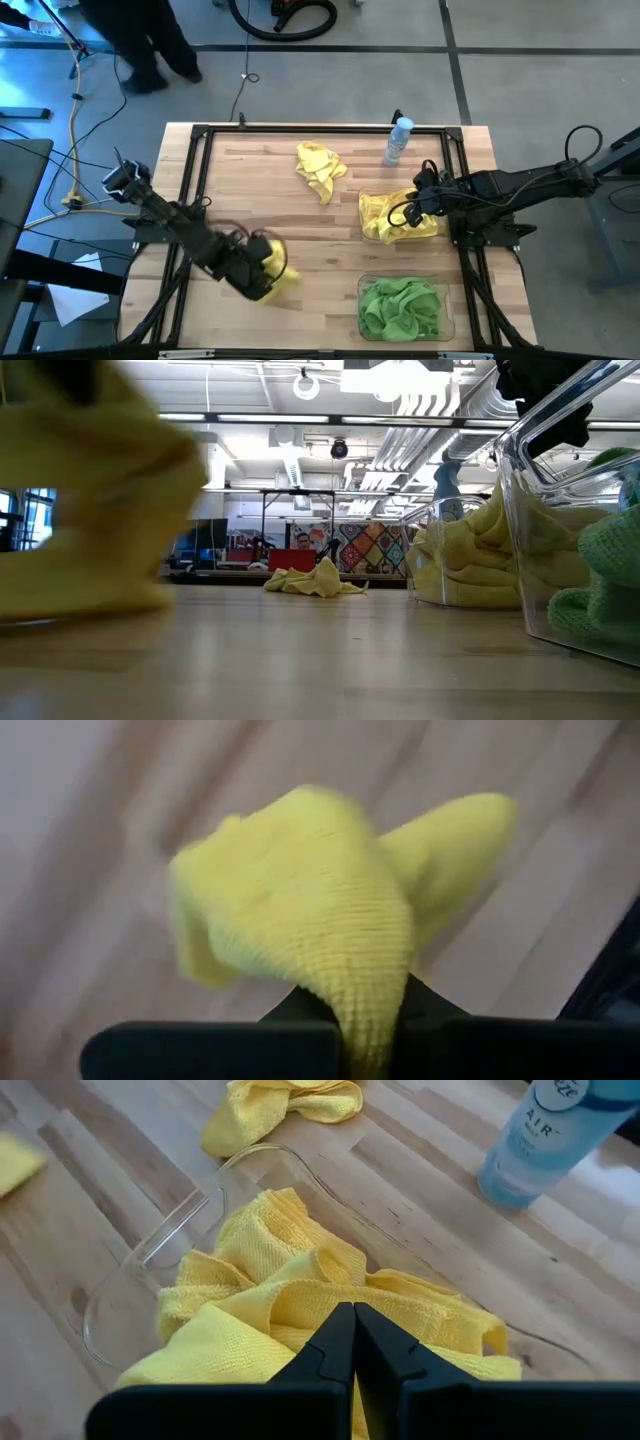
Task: Sort microfiber towel by color & place in baskets
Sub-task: Put the yellow microfiber towel into the top transparent bin
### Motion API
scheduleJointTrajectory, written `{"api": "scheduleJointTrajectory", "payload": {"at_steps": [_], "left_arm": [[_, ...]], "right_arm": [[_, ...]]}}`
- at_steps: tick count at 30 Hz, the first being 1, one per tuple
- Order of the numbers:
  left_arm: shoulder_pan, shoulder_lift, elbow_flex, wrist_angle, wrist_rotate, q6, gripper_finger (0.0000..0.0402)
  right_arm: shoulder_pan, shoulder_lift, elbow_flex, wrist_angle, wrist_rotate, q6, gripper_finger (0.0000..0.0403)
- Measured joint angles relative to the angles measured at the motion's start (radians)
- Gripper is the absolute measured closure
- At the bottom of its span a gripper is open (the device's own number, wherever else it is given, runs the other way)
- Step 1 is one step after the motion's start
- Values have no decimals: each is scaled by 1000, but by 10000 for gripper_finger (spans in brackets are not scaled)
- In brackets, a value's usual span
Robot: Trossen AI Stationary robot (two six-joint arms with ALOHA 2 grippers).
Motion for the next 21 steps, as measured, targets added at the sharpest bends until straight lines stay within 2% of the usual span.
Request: {"api": "scheduleJointTrajectory", "payload": {"at_steps": [5,9,15,21], "left_arm": [[120,18,224,-12,-128,207,401],[214,88,396,-11,-181,358,401],[343,260,636,42,-182,597,401],[453,425,801,259,-99,794,401]], "right_arm": [[1,-8,0,-23,-88,48,401],[43,-72,0,-11,-88,22,401],[82,-237,0,-3,-72,-46,401],[95,-316,1,0,-84,-124,401]]}}
